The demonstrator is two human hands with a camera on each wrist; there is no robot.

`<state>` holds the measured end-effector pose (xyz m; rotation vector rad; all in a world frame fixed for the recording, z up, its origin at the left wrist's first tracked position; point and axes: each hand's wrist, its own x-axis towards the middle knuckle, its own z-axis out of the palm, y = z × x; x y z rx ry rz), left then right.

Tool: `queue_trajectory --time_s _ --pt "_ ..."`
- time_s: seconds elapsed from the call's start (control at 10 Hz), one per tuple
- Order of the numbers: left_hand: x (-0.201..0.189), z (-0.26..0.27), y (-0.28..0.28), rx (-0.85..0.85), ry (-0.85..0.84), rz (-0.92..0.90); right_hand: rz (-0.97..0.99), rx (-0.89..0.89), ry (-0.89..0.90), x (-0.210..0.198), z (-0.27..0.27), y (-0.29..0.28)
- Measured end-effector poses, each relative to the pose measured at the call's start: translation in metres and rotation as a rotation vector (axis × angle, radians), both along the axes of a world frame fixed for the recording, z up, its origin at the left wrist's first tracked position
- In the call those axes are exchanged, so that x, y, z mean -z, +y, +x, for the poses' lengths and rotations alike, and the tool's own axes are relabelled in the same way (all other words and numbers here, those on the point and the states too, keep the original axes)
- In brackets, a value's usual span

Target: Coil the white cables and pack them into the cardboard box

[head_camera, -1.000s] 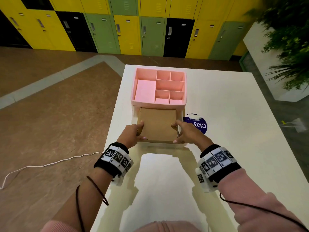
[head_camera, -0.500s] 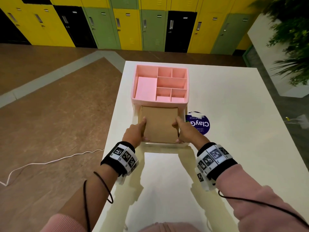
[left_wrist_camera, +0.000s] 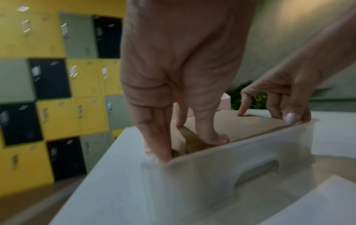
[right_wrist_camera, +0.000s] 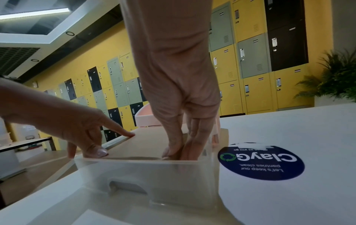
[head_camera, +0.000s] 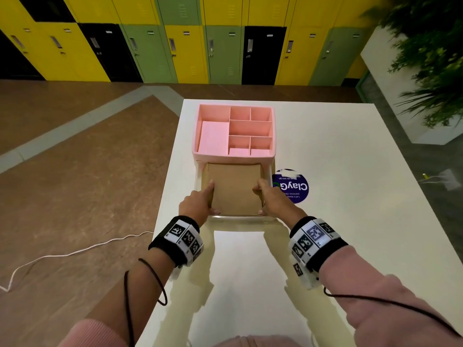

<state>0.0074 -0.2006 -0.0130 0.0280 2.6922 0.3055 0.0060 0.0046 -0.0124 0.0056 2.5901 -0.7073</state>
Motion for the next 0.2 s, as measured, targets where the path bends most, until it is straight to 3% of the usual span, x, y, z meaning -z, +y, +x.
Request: queue_trajectory --time_s 0.2 --pt "-0.027 0.015 0.025 0.051 0.173 -0.257 0.041 0.002 0.069 -0.007 0.017 0.017"
